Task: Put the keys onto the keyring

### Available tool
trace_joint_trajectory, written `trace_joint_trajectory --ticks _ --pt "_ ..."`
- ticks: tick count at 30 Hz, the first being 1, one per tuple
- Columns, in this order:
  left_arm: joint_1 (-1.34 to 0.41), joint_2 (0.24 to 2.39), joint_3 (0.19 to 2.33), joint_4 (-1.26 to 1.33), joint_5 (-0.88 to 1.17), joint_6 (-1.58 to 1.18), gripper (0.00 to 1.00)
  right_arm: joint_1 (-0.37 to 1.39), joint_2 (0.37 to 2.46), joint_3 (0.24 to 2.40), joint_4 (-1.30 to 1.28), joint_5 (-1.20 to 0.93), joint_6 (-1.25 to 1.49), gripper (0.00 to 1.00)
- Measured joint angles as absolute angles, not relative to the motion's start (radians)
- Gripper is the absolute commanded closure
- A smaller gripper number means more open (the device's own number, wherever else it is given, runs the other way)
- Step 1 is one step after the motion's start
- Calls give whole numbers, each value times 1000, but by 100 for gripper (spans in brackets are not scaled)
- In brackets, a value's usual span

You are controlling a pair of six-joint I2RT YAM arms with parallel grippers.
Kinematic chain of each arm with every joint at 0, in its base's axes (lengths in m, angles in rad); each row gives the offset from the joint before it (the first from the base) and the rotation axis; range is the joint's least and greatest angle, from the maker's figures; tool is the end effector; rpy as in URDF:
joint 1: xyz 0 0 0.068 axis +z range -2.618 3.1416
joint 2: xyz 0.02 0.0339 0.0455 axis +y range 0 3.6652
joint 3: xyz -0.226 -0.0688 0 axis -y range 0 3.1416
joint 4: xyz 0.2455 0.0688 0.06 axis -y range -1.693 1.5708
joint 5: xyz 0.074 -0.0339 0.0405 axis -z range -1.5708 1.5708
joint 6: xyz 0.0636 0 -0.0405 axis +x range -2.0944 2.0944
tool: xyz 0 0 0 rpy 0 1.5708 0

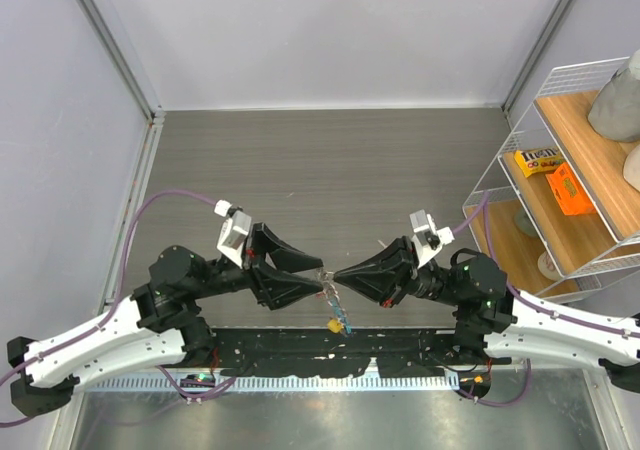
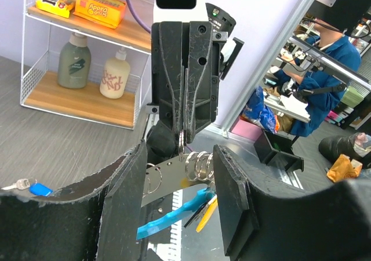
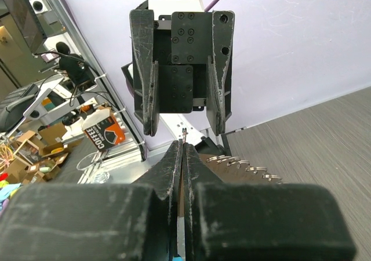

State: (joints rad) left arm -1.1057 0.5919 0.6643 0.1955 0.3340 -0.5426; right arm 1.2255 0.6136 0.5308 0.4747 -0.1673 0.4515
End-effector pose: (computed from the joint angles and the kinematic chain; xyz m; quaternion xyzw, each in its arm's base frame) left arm 0.0721 -0.1901 0.3527 0.2931 0.5376 -0.6440 0.4586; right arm 0.0615 0.2023 0.3353 -0.2734 0.4868 0.6470 0.5193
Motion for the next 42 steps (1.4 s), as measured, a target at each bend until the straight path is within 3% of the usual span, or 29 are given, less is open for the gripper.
trace_joint_trajectory --ticks 12,23,25,28,32,36,42 --pt "-1106 613 664 221 340 -546 63 1244 622 531 499 -167 451 94" --pt "-1106 616 664 234 358 -549 90 1260 636 531 501 -150 440 94" --pt "-1106 617 664 236 361 -550 91 1262 635 531 500 -146 435 94" --pt "-1106 617 664 235 362 -550 75 1265 635 531 500 -139 427 94" --pt "-1106 618 664 232 364 -552 63 1271 635 531 501 -132 418 94" --pt "-1106 620 664 231 370 -561 63 1275 635 532 500 -124 411 94" --pt "-1106 622 664 228 371 -568 71 1282 638 546 500 -118 393 94"
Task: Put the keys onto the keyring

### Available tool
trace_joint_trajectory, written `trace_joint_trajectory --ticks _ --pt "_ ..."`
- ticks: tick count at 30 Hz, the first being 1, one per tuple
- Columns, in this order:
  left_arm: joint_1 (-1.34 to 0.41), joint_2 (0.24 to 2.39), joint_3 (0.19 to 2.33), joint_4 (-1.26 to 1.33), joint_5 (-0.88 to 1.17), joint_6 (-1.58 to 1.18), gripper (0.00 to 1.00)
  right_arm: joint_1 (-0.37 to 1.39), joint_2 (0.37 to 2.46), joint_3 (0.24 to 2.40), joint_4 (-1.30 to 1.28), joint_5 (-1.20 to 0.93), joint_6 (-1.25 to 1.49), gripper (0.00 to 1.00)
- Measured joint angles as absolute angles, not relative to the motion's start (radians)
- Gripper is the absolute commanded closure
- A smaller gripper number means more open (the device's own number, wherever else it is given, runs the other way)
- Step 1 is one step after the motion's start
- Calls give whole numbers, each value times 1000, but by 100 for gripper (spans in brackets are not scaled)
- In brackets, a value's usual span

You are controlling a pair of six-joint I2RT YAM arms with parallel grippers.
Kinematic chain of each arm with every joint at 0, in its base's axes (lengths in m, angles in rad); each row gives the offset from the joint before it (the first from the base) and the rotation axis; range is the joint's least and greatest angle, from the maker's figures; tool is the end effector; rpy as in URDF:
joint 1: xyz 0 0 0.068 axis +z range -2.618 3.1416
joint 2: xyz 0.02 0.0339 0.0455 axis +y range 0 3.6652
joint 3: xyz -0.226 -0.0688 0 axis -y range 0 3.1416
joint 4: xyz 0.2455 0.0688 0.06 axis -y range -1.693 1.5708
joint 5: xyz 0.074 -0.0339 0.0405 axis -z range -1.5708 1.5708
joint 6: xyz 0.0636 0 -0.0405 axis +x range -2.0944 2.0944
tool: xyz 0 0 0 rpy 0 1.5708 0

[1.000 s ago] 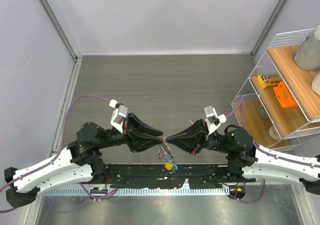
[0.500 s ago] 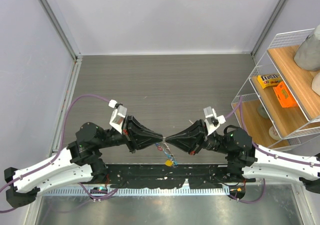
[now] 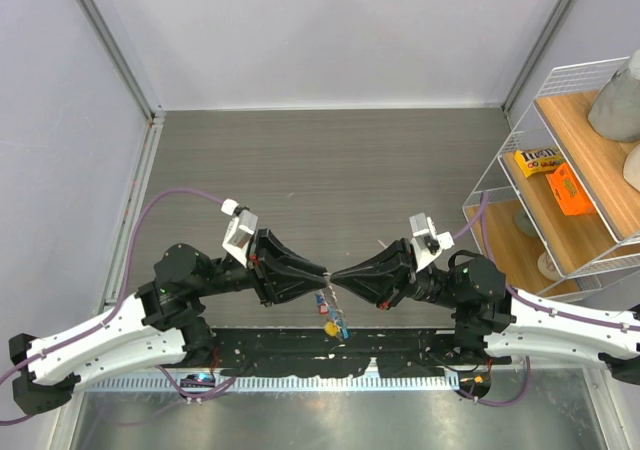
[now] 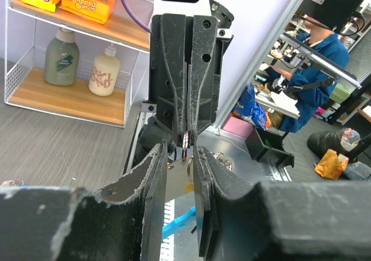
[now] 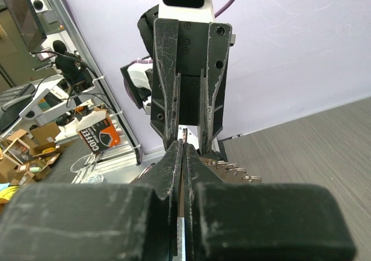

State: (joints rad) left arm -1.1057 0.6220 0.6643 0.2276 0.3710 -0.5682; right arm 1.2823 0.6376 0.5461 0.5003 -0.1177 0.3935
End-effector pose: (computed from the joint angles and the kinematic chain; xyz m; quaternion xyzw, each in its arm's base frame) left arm 0.0725 -0.1958 0.3510 0.2995 0.5348 -0.6556 0.4409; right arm 0.0538 0.2075 0.3399 -0.2799 0.4736 0.6418 0.5343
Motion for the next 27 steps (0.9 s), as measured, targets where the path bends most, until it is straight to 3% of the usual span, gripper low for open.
trace_joint_trajectory --ticks 7,9,11,21,27 --pt "-1106 626 665 223 371 -568 77 1288 657 548 500 -112 385 94" --pt "-1106 626 665 220 371 -568 85 1288 657 548 500 -110 382 94" --pt "-1106 626 665 218 371 -569 100 1290 657 548 500 -108 377 94" --pt "-1106 624 668 207 379 -566 100 1295 655 552 485 -100 368 94" --pt "-1106 633 723 118 386 -540 100 1297 644 600 402 -104 353 60"
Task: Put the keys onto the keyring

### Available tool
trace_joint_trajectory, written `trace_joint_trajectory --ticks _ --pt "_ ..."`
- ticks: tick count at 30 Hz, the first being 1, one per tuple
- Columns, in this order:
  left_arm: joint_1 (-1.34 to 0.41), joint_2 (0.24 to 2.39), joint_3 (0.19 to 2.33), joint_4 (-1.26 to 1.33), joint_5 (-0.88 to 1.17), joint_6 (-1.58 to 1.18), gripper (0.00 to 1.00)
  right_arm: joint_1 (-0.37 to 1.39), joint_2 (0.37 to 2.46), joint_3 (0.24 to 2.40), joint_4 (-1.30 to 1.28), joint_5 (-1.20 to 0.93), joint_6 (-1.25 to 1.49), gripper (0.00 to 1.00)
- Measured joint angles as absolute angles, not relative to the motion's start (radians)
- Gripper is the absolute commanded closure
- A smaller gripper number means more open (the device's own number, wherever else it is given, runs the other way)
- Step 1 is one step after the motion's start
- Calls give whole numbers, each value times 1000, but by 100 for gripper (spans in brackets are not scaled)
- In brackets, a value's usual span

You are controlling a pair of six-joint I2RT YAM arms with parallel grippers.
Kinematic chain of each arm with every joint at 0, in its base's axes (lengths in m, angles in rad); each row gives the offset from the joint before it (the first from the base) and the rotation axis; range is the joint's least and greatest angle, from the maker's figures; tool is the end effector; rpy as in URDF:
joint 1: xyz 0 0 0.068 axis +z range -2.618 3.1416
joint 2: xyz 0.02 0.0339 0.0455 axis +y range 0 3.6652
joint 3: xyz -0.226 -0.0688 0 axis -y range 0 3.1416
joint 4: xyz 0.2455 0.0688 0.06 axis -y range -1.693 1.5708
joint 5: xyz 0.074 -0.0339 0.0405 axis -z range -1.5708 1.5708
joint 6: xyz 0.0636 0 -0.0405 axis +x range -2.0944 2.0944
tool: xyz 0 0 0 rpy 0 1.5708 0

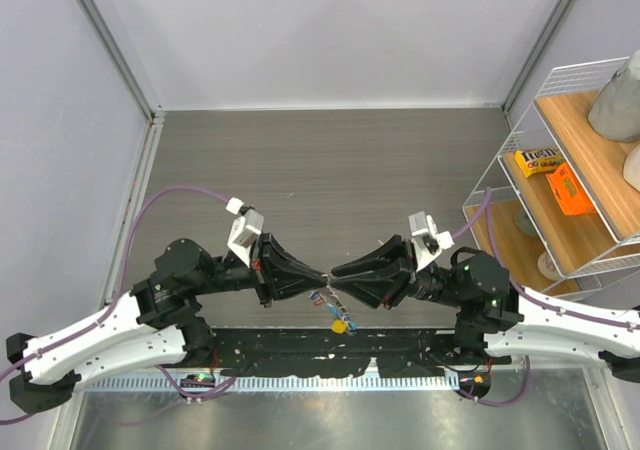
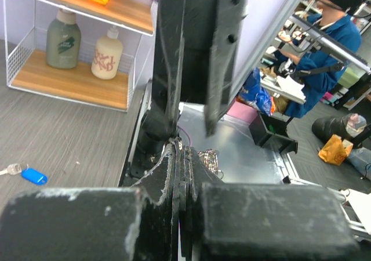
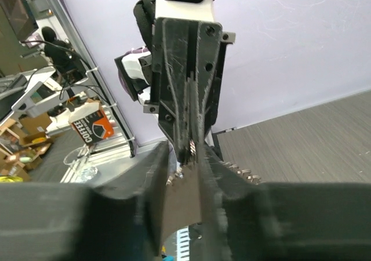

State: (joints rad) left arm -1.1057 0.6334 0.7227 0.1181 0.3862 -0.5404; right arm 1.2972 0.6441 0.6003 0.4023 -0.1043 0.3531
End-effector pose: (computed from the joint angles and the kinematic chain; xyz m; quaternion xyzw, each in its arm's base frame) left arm 0.0715 -0.1958 0.3563 0.3156 0.5523 -0.6410 0.4295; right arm 0.0519 0.2095 0.3466 -0.2969 0.4872 0.6231 0.5350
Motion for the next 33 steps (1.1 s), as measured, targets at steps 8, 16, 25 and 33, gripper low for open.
trace_joint_trajectory --ticks 8,16,25,33 --pt "-1105 664 770 -10 416 -511 100 1301 620 743 206 -141 305 45" --pt "-1105 670 816 -91 494 -511 100 1301 670 878 -64 -193 254 44" --pt "-1105 703 918 -196 579 -488 100 1301 776 1013 -303 -290 202 51" --pt "-1105 739 933 -273 600 -482 100 1301 830 1042 -377 -344 188 64"
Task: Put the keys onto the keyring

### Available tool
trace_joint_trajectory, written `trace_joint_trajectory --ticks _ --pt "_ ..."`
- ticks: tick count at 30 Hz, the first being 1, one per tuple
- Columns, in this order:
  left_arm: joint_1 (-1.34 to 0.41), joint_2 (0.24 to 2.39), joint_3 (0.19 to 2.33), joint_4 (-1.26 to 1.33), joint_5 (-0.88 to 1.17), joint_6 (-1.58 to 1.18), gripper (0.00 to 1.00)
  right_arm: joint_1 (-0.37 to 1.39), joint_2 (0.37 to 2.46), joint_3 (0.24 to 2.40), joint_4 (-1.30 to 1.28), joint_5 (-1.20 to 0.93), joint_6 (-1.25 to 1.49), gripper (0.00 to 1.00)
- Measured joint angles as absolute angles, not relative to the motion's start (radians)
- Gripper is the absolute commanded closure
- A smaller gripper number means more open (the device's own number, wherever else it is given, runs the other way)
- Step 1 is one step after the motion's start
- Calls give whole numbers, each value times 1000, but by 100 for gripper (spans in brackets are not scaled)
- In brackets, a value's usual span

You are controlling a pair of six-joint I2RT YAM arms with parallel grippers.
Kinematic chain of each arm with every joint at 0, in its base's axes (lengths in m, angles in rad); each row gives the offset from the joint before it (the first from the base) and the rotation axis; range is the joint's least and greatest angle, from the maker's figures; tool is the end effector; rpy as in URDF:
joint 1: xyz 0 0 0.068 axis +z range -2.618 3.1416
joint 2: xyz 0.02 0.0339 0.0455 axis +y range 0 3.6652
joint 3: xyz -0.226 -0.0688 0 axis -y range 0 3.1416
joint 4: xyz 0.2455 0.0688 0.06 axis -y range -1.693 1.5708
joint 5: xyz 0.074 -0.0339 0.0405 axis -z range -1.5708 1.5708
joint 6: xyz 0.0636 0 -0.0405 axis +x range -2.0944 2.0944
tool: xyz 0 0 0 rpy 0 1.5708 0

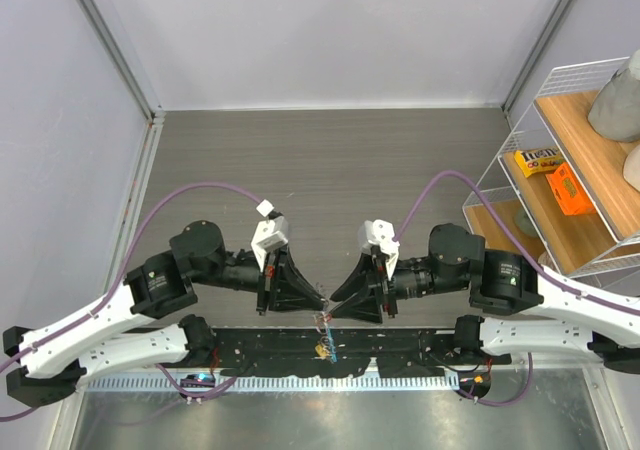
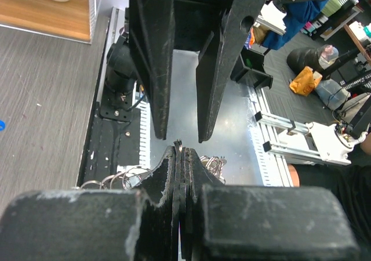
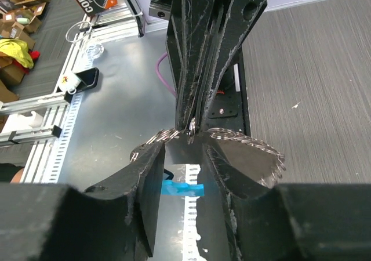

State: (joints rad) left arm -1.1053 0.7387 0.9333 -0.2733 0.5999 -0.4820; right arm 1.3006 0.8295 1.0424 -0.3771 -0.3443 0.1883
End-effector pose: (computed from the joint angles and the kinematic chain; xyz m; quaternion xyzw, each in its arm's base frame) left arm 0.0614 -0.2022 0.3621 0.4060 0.6063 -0.6144 0.3000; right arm 0.0398 0.2242 0.3688 -0.4908 0.5797 0.5278 0.3801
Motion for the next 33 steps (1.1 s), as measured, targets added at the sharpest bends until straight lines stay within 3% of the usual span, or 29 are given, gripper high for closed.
trace_joint_trajectory --ticks 16,33 --pt "-1105 739 935 -307 607 -471 100 1301 857 1057 -390 -347 189 67" --pt "-1105 755 944 -309 630 -471 100 1301 898 1091 -428 -353 181 90"
